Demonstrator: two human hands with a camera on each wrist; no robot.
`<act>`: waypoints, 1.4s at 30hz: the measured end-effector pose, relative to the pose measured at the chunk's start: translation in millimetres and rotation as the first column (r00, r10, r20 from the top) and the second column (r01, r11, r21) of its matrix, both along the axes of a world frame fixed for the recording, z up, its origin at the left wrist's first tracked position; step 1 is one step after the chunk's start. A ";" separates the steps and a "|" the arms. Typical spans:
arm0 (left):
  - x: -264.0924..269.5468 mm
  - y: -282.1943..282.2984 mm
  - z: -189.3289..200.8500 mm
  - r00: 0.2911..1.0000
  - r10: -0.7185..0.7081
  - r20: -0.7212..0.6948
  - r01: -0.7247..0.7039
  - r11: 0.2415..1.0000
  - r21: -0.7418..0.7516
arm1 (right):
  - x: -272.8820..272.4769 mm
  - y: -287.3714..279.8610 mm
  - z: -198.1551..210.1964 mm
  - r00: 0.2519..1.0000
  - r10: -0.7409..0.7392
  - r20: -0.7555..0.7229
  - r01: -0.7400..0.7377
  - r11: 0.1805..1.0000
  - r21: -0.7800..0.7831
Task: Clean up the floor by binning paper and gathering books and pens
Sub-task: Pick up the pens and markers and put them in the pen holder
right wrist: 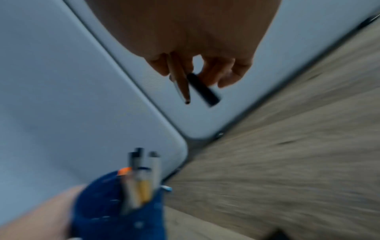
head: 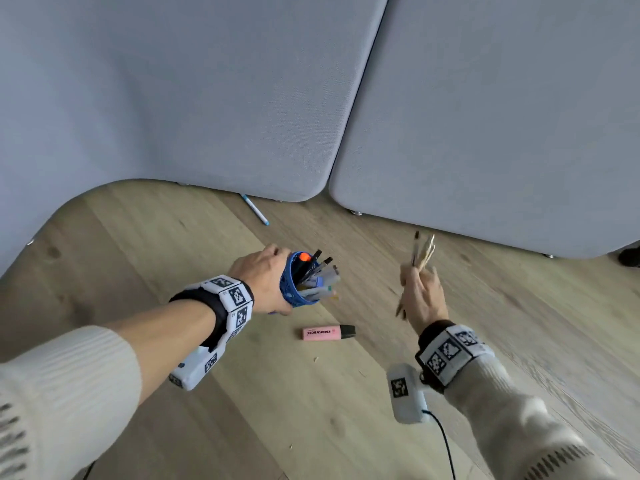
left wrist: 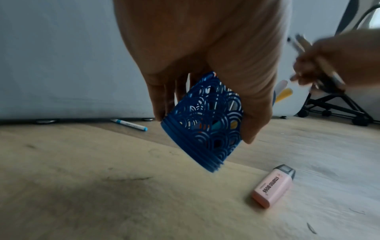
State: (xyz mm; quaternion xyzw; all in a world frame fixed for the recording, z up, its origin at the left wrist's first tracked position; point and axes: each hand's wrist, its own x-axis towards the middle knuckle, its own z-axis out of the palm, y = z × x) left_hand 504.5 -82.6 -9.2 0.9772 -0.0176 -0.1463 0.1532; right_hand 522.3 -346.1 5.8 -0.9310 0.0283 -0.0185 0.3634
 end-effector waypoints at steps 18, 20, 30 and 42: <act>29.1 10.5 38.5 0.997 -0.020 0.074 0.033 0.982 -0.188 | 9.5 81.0 48.4 0.949 0.167 0.269 -0.091 0.958 -0.273; 26.4 24.8 23.8 0.997 -0.016 0.073 0.025 0.992 -0.124 | 0.6 79.1 9.5 0.912 0.400 -0.094 -0.391 0.772 -0.501; -1.1 64.5 -22.7 0.998 0.019 -0.057 -0.035 0.956 -0.291 | -3.3 118.7 -65.5 0.611 0.647 -0.456 -0.789 0.542 -0.289; -15.7 40.0 -48.5 0.988 0.090 -0.123 -0.115 0.969 -0.218 | 4.3 61.4 -65.7 0.695 0.569 -0.439 -0.717 0.506 -0.480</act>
